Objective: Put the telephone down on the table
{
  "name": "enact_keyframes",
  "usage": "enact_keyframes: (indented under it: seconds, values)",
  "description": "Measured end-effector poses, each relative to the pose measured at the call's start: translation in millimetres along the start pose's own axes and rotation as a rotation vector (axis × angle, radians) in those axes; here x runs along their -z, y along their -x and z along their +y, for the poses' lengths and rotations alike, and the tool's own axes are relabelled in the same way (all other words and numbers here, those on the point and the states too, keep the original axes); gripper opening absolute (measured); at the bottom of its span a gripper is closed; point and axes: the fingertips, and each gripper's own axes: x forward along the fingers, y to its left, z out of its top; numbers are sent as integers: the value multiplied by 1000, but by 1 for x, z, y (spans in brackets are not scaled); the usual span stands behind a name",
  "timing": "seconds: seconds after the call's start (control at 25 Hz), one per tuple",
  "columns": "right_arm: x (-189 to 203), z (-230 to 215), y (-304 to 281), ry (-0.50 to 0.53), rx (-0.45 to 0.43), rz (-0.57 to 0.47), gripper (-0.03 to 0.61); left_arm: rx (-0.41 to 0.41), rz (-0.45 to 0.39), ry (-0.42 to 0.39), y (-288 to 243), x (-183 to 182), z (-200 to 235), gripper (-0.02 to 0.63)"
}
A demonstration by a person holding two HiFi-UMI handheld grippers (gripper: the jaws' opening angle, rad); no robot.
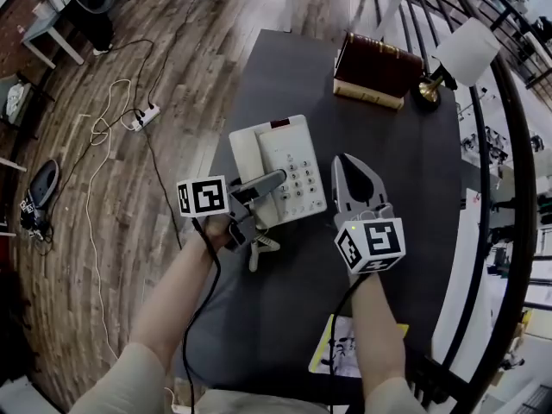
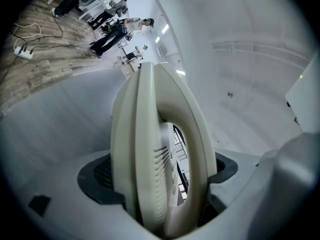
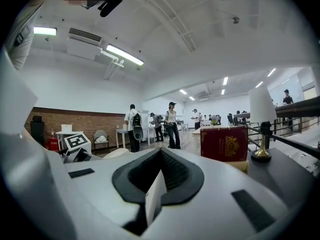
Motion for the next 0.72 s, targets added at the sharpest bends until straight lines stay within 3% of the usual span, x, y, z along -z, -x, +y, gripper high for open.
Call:
enact_keyframes:
  seconds: [0.36, 0.72]
  values:
    - [64, 8, -14, -66, -27, 65, 2, -120, 37, 61, -26, 0, 64, 476]
    - [112, 21, -9, -98, -30, 159, 2, -192, 92, 56, -29, 1, 73, 476]
